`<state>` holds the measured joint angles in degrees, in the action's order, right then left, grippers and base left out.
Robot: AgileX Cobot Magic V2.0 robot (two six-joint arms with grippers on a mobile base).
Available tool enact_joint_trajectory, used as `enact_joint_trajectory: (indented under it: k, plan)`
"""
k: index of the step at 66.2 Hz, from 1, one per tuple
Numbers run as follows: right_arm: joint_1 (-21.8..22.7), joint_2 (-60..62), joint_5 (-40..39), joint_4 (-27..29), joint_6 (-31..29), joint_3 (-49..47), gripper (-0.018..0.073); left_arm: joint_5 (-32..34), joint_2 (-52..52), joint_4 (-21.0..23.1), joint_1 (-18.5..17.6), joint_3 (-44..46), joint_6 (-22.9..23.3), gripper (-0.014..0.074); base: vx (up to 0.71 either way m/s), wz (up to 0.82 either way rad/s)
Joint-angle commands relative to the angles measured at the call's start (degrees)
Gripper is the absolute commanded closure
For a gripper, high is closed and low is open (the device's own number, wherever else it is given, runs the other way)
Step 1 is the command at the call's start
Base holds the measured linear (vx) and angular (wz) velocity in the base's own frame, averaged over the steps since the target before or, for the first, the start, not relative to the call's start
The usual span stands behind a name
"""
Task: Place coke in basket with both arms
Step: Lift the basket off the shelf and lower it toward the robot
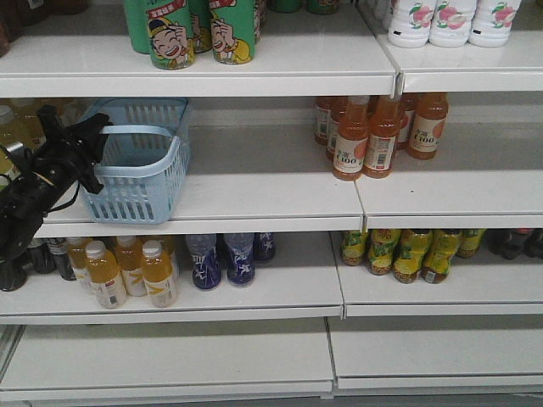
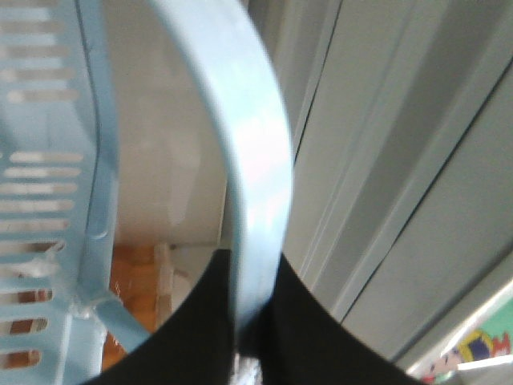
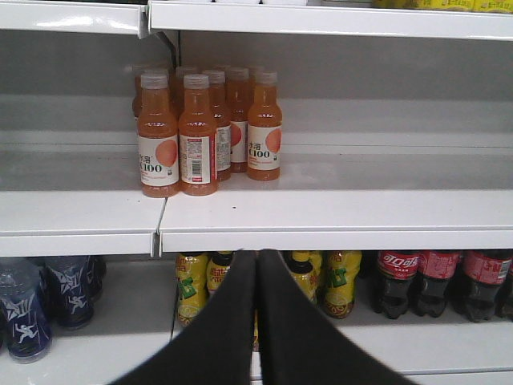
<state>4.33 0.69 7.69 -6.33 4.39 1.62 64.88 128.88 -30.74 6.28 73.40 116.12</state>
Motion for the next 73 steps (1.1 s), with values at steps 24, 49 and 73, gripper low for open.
enact_joint_trajectory:
  k: [24, 49, 73]
  plan:
    - [0.06, 0.85, -4.27, -0.44, -0.22, 0.87, 0.0568, 14.05, -17.67, -23.23, 0.24, -10.81, -0.94, 0.0604, 0.00, 0.00]
    - [0.06, 0.85, -4.27, -0.44, -0.22, 0.87, 0.0568, 14.05, -36.00, -37.38, -3.18, -24.86, 0.74, 0.0604, 0.00, 0.00]
    - [0.06, 0.85, -4.27, -0.44, -0.22, 0.87, 0.0568, 14.05, -42.71, -37.53, -11.78, -42.17, -4.64, 0.0604, 0.00, 0.00]
